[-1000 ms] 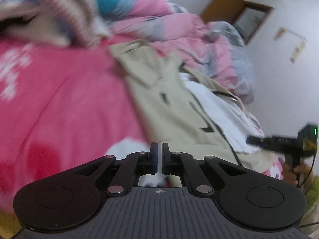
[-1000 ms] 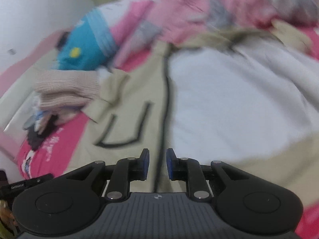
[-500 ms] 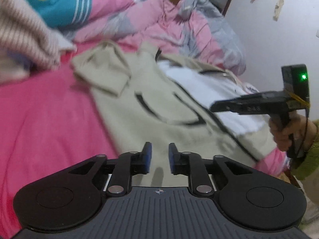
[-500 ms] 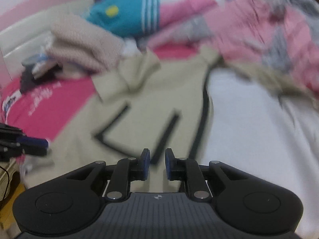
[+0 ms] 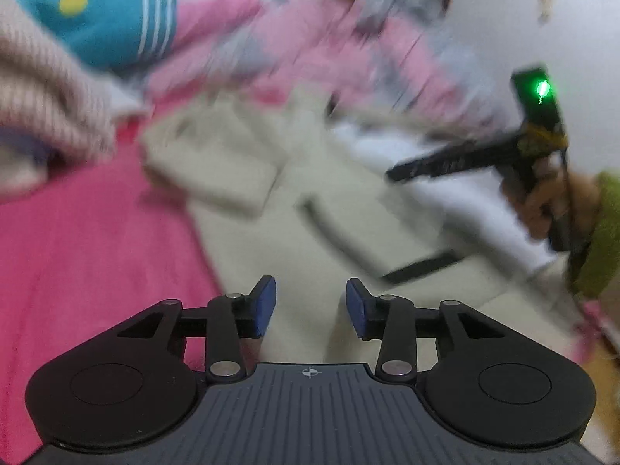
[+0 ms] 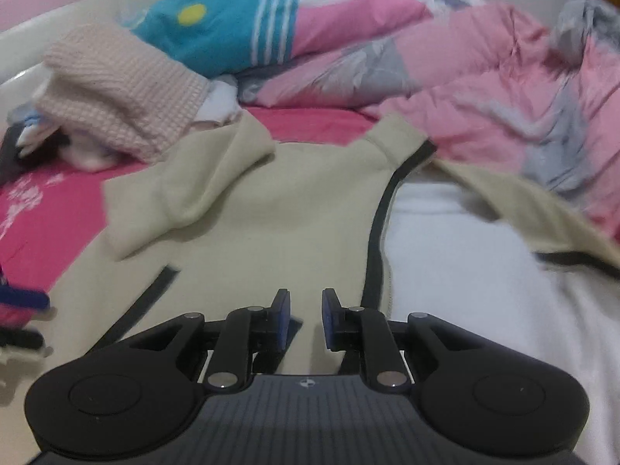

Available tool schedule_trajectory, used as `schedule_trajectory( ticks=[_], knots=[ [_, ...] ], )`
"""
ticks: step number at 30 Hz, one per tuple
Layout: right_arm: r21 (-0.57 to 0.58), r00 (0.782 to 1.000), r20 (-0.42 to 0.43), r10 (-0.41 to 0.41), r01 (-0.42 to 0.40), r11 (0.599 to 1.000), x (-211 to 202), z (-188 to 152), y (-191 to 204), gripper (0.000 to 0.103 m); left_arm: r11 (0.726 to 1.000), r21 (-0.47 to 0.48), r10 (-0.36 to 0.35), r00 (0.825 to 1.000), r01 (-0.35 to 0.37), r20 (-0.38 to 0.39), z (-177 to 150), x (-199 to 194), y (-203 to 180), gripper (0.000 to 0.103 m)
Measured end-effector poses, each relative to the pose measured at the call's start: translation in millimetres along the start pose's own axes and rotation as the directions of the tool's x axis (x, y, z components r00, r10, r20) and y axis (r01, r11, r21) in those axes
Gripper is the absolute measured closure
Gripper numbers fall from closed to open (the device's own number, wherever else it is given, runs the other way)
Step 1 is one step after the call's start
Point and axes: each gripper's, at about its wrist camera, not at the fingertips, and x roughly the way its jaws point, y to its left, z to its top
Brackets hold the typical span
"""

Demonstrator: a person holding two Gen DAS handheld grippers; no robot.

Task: Fold clothes

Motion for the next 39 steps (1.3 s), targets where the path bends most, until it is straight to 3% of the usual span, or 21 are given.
schedule_trajectory(
  ticks=[1, 4, 7, 9, 11, 14, 17, 18, 20, 23, 24, 26, 27, 28, 31, 34, 38, 39],
  knots=[
    [-0.002, 1.0, -0.024, -0.018, 0.018, 1.0, 19, -5, -4, 0.086, 1.0, -0.003, -0.011, 1.0, 0.011, 0.019, -4, -1, 3, 0.064],
    [0.002, 0.999, -0.028, -0.017, 0.017, 1.0, 9, 8, -5, 0.085, 1.0, 0.017, -0.023, 0.999, 0.022, 0.04, 0, -20, 5, 0.064],
    [0.006, 0.998, 0.059, 0.014, -0.014, 1.0, -4, 28, -4, 0.084, 1.0, -0.001, -0.019, 0.994, 0.019, 0.11, 8, -25, 13, 0.06],
    [0.036, 0.998, 0.068, -0.009, 0.006, 0.999, 14, 34, -8, 0.082, 0.999, 0.019, 0.027, 0.999, -0.028, 0.044, 10, -1, 18, 0.058],
    [0.072, 1.0, -0.006, -0.011, 0.012, 0.997, 47, 24, -13, 0.078, 0.999, 0.022, 0.037, 0.999, -0.038, 0.032, 13, 8, 23, 0.057],
    [0.12, 0.996, 0.089, 0.028, -0.038, 0.992, 46, 8, -21, 0.076, 0.996, 0.068, 0.052, 0.996, -0.057, 0.072, 29, -4, 22, 0.057],
    [0.186, 0.988, 0.137, 0.073, -0.098, 0.978, 40, 0, -32, 0.072, 0.982, 0.159, 0.08, 0.986, -0.104, 0.147, 48, -6, 14, 0.041],
    [0.206, 0.985, 0.147, 0.09, -0.119, 0.971, 38, -2, -36, 0.072, 0.975, 0.19, 0.088, 0.983, -0.118, 0.161, 53, -3, 10, 0.032],
    [0.227, 0.981, 0.16, 0.113, -0.148, 0.963, 41, -3, -41, 0.069, 0.943, 0.291, 0.113, 0.979, -0.159, 0.17, 61, 11, -3, 0.03],
    [0.247, 0.974, 0.179, 0.138, -0.181, 0.952, 44, -5, -48, 0.068, 0.854, 0.479, 0.155, 0.978, -0.202, 0.138, 61, 41, -23, 0.017],
    [0.257, 0.972, 0.184, 0.147, -0.192, 0.947, 45, -5, -50, 0.068, 0.841, 0.5, 0.17, 0.978, -0.208, 0.121, 60, 50, -24, 0.017],
    [0.275, 0.967, 0.196, 0.163, -0.214, 0.937, 46, -7, -54, 0.068, 0.844, 0.495, 0.186, 0.979, -0.205, 0.088, 61, 66, -18, 0.018],
    [0.285, 0.964, 0.202, 0.171, -0.225, 0.932, 46, -7, -56, 0.068, 0.846, 0.492, 0.193, 0.979, -0.203, 0.072, 62, 74, -15, 0.025],
    [0.294, 0.962, 0.208, 0.179, -0.236, 0.926, 46, -8, -58, 0.068, 0.855, 0.475, 0.204, 0.977, -0.209, 0.063, 65, 77, -11, 0.046],
    [0.321, 0.953, 0.226, 0.203, -0.27, 0.908, 47, -11, -64, 0.068, 0.899, 0.371, 0.227, 0.972, -0.23, 0.053, 83, 71, 4, 0.08],
    [0.341, 0.945, 0.242, 0.221, -0.296, 0.892, 48, -13, -69, 0.068, 0.93, 0.274, 0.23, 0.969, -0.246, 0.088, 103, 57, 13, 0.093],
    [0.349, 0.942, 0.249, 0.225, -0.304, 0.887, 48, -13, -70, 0.068, 0.968, 0.063, 0.228, 0.953, -0.244, 0.202, 147, 12, 40, 0.094],
    [0.351, 0.941, 0.251, 0.226, -0.306, 0.885, 48, -14, -71, 0.068, 0.976, -0.018, 0.215, 0.951, -0.216, 0.224, 158, -2, 52, 0.095]
  ],
)
